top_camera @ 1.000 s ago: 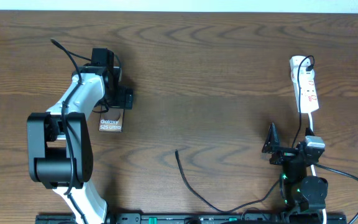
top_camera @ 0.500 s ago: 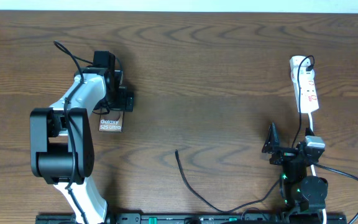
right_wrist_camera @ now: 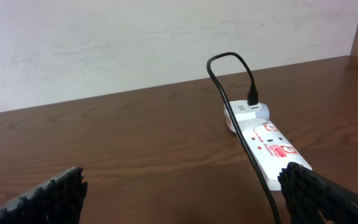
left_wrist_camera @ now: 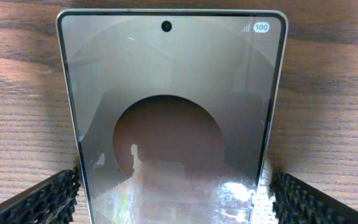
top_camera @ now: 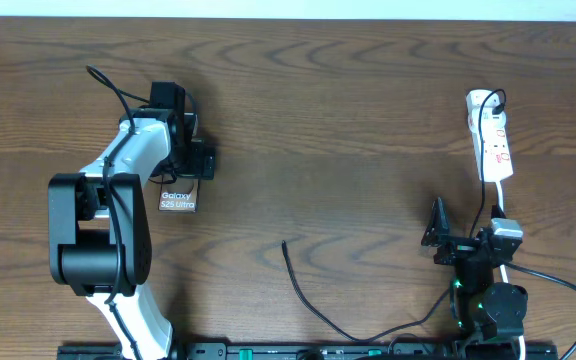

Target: Plug charger to phone and switch on socket

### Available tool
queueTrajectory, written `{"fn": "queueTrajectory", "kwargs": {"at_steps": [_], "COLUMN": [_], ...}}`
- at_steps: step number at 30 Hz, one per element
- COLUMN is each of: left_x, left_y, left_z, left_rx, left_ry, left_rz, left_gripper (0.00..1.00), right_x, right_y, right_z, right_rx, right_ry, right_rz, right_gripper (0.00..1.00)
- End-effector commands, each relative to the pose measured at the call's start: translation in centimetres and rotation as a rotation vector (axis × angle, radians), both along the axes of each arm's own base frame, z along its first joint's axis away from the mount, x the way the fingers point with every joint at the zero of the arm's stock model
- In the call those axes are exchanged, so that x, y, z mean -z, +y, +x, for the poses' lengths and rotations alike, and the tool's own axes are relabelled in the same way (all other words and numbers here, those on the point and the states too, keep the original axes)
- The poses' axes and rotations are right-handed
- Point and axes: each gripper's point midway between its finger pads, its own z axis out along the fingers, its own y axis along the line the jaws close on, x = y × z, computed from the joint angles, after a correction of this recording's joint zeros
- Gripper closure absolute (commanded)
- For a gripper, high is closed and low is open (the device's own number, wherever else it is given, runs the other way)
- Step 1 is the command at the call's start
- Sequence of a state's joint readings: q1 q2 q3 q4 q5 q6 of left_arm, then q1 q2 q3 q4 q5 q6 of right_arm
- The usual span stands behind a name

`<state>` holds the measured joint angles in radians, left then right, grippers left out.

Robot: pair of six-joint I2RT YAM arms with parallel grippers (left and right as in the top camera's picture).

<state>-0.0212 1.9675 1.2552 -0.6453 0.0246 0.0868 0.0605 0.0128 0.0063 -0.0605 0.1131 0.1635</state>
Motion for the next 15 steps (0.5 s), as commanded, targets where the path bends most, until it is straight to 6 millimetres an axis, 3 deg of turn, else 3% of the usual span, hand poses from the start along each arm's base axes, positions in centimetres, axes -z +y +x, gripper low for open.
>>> {"fn": "queueTrajectory", "kwargs": {"at_steps": [1,15], "left_x": [1.93,1.95], "left_y": [0.51,0.53], "left_z": [-1.58,-2.34], "left_rx": [0.011,0.011], "left_ry": [0.083,0.114], "left_rz": [0.021,0.021], "left_gripper": [0.02,0.02], "right_x": [-0.02,-0.02], "right_y": [-0.08,-0.08], "right_z": [-0.04,-0.04], "right_rx": [0.005,0.005], "right_ry": [-0.001,-0.001], "right_rz": [-0.015,-0.015], "right_gripper": [0.01,0.01]}}
